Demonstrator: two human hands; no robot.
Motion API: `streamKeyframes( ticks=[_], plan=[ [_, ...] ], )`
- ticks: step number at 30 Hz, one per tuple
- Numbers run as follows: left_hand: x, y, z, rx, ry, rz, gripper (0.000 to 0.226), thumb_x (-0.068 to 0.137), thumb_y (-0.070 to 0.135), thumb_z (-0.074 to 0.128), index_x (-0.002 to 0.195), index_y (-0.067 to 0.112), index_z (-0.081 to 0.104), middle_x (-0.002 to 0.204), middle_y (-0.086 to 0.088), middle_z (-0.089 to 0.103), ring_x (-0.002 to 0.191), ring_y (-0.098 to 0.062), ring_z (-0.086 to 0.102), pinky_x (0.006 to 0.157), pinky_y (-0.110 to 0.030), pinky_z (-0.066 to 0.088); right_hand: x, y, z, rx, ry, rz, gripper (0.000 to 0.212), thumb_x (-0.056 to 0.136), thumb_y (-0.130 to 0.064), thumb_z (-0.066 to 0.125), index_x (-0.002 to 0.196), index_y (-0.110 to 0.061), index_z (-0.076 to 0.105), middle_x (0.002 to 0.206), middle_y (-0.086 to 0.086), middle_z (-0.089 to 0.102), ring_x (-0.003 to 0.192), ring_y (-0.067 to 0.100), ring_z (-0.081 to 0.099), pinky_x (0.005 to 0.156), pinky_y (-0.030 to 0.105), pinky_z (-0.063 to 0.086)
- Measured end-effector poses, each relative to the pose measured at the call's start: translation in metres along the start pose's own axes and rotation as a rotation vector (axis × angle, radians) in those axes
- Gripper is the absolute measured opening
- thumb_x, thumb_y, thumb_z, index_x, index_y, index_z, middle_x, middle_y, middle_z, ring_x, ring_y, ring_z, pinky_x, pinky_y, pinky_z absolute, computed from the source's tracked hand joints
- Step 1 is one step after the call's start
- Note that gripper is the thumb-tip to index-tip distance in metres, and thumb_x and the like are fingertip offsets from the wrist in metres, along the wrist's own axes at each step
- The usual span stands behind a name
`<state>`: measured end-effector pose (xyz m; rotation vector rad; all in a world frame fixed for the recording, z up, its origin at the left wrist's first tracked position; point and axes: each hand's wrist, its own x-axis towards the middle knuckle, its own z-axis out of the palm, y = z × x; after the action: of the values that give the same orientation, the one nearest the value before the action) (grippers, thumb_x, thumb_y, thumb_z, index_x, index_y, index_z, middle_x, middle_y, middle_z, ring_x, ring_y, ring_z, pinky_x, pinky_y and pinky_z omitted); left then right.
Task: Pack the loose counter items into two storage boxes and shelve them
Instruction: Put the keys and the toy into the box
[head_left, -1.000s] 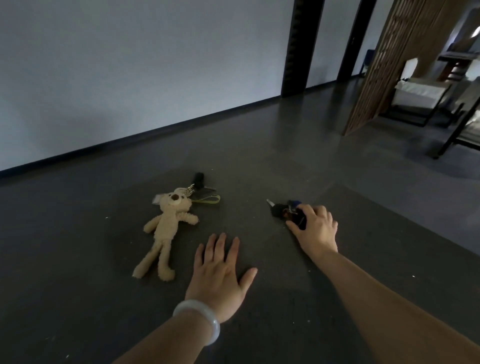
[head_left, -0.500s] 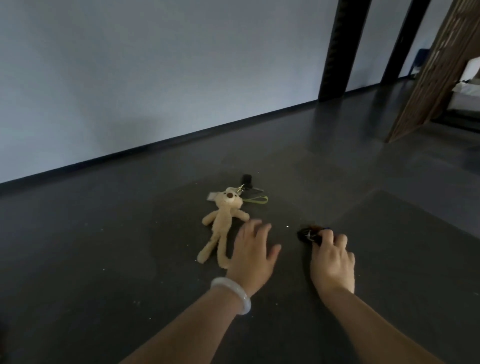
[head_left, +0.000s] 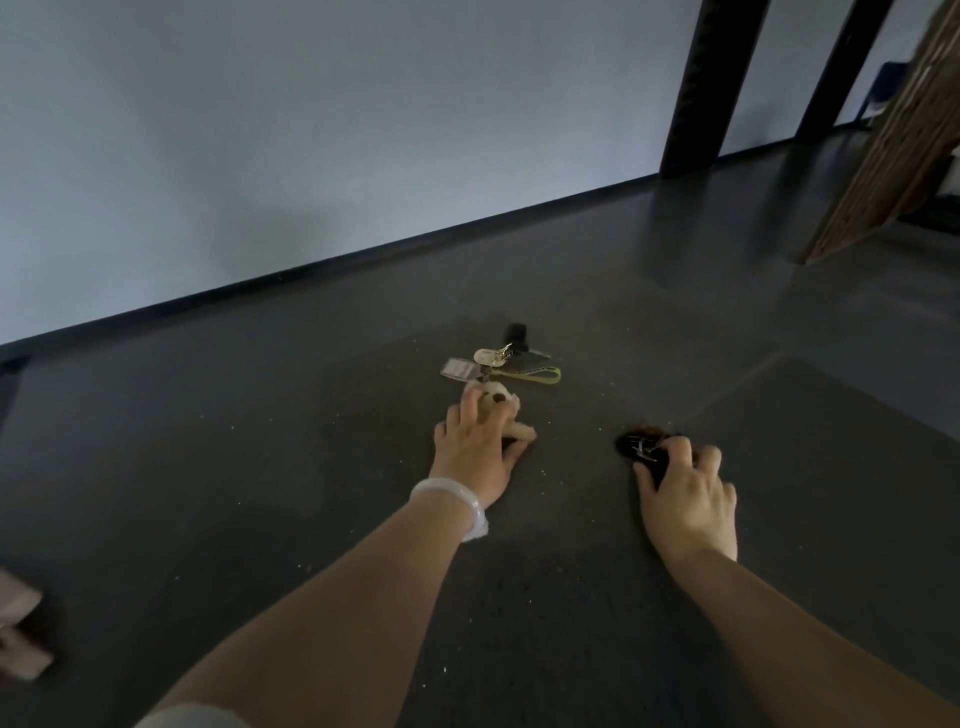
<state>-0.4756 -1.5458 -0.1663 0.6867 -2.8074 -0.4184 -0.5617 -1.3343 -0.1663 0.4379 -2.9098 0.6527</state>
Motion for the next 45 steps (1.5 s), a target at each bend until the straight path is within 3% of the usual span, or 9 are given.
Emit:
streamKeyframes(
  ticks=[8,15,19,23,28,32,38,41,45],
  plan=[
    [-0.097,0.021,-0.007,-0.098,0.033,0.048,0.028,0.095,0.035,0.055,0.121,0.038,0.048,0.142,0.000,0.024,0.123,-0.021,0.035,0.101,-0.039,0.036,-0.046,0.009,-0.016,0.086,-0.074,-0.052,0.028,0.093,-0.025,0.059,0.117,-0.011,0.053,0.103,0.013,0.042,0.083,0.037,0.054,0.084,0.048,0.047],
    [-0.203,0.059,-0.021,-0.112,0.017,0.147,0.026,0.088,0.040,0.062,0.111,0.035,0.053,0.124,0.005,0.029,0.110,-0.014,0.039,0.099,-0.035,0.042,-0.133,0.040,-0.049,0.119,-0.090,-0.055,0.026,0.092,-0.023,0.061,0.114,-0.011,0.054,0.098,0.007,0.038,0.084,0.035,0.054,0.080,0.045,0.049],
    [-0.227,0.080,-0.044,-0.234,-0.076,0.071,0.041,0.087,0.055,0.058,0.126,0.046,0.047,0.135,0.007,0.021,0.118,-0.017,0.034,0.107,-0.037,0.036,-0.171,0.051,-0.066,0.131,-0.093,-0.004,0.023,0.094,-0.026,0.058,0.112,-0.012,0.053,0.099,0.006,0.038,0.093,0.032,0.053,0.085,0.044,0.048],
    [-0.202,0.094,-0.059,-0.245,-0.165,-0.075,0.067,0.089,0.072,0.037,0.148,0.050,0.014,0.157,-0.004,0.008,0.141,-0.030,0.019,0.114,-0.050,0.027,-0.196,0.058,-0.074,0.125,-0.082,0.019,0.026,0.095,-0.028,0.054,0.117,-0.015,0.051,0.103,0.003,0.037,0.096,0.028,0.053,0.086,0.040,0.047],
    [-0.173,0.097,-0.042,-0.087,-0.229,-0.100,0.068,0.093,0.062,0.044,0.151,0.042,0.015,0.161,-0.010,0.006,0.147,-0.033,0.010,0.113,-0.053,0.024,-0.195,0.055,-0.077,0.091,-0.075,-0.003,0.028,0.097,-0.036,0.046,0.121,-0.021,0.048,0.102,-0.003,0.034,0.096,0.022,0.054,0.086,0.037,0.048],
    [-0.182,0.089,-0.021,-0.037,-0.096,-0.084,0.047,0.087,0.054,0.059,0.128,0.036,0.043,0.144,-0.001,0.034,0.127,-0.023,0.033,0.101,-0.043,0.031,-0.191,0.054,-0.073,0.102,-0.051,0.001,0.026,0.097,-0.036,0.047,0.117,-0.020,0.049,0.099,-0.004,0.032,0.092,0.025,0.055,0.082,0.038,0.047],
    [-0.207,0.085,-0.021,-0.338,0.023,-0.096,0.048,0.076,0.048,0.076,0.110,0.032,0.047,0.111,0.014,0.052,0.103,-0.010,0.039,0.090,-0.035,0.039,-0.188,0.057,-0.073,0.120,-0.049,0.028,0.025,0.096,-0.033,0.051,0.116,-0.019,0.051,0.101,-0.001,0.036,0.089,0.027,0.055,0.079,0.039,0.047],
    [-0.226,0.084,-0.023,-0.471,0.034,-0.112,0.048,0.073,0.041,0.081,0.106,0.030,0.048,0.093,0.022,0.045,0.098,-0.010,0.045,0.089,-0.033,0.047,-0.189,0.058,-0.076,0.149,-0.085,0.032,0.025,0.095,-0.031,0.054,0.117,-0.020,0.049,0.107,0.002,0.040,0.089,0.026,0.056,0.076,0.039,0.049],
    [-0.247,0.083,-0.024,-0.441,0.002,-0.083,0.045,0.076,0.039,0.079,0.107,0.029,0.047,0.102,0.016,0.053,0.099,-0.007,0.047,0.087,-0.027,0.046,-0.199,0.064,-0.085,0.198,-0.159,0.006,0.024,0.093,-0.027,0.059,0.114,-0.020,0.049,0.110,0.003,0.042,0.084,0.021,0.052,0.072,0.034,0.046]
  ],
)
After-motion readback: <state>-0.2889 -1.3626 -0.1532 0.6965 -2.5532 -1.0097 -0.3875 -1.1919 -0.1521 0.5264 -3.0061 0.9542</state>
